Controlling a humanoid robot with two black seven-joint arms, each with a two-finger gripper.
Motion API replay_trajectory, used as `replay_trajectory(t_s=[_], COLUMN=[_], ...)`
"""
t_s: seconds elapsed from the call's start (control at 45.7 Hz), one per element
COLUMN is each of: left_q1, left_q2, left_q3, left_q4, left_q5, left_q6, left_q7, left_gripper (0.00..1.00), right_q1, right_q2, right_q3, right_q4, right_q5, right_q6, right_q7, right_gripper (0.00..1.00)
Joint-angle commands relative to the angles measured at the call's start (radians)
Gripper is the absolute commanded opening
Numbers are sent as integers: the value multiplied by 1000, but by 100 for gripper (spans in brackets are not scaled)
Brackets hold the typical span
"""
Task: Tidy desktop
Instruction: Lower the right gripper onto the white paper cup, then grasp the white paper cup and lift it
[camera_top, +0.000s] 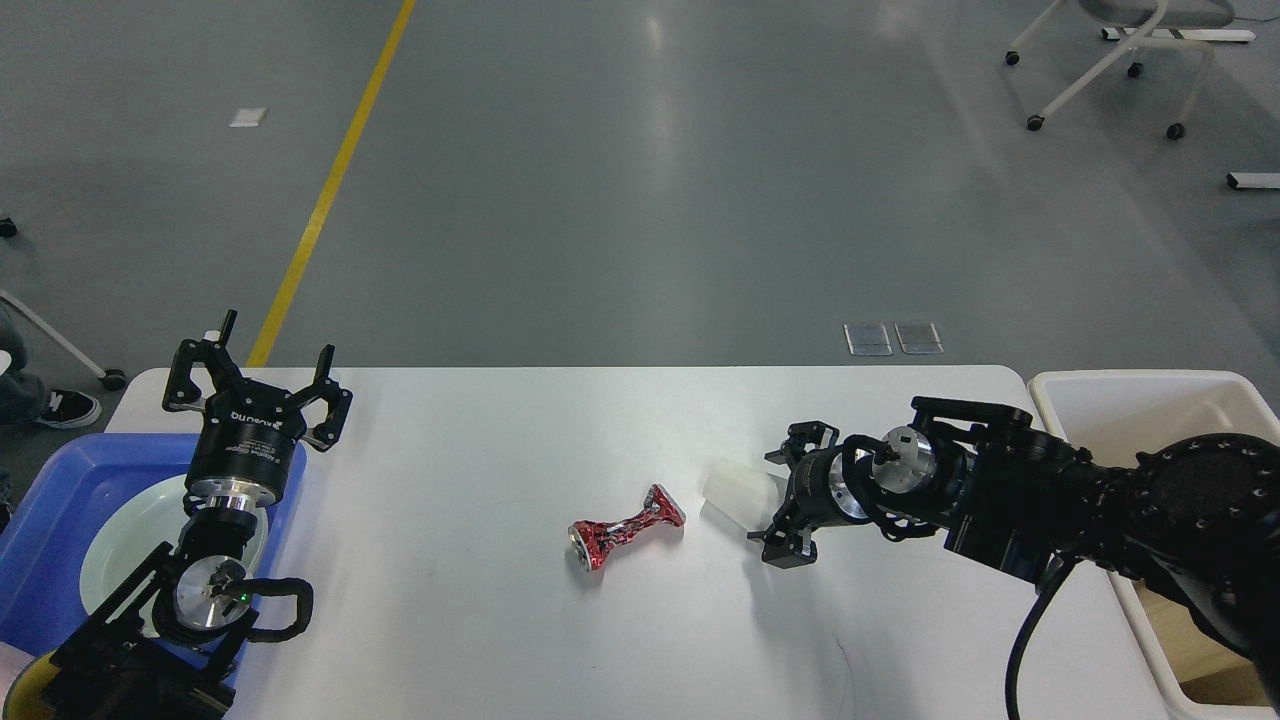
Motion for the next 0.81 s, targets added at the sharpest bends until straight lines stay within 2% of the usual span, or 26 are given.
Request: replay_trajectory(t_s=[0.0,0.197,0.46,0.591,0.788], left_q1=[0,0,0,0,0], left_q2=[0,0,0,0,0], left_q3=[0,0,0,0,0], left_q4=[0,0,0,0,0], left_q5=[1,-1,-1,-1,-1], left_q6=[0,0,0,0,0], left_q7=[0,0,0,0,0], left_gripper=[96,96,96,96,96], right_q1=[-19,-27,-25,-22,2], right_q2=[13,18,27,26,13], right_q3=[0,-2,1,1,1], right_q4=[-15,-33,-24,-19,27], right_q5=[-28,-39,-172,-183,-194], right_q6=[0,2,-12,-12,-10], right_q7=[0,2,11,12,12], right_gripper=[99,96,75,59,27])
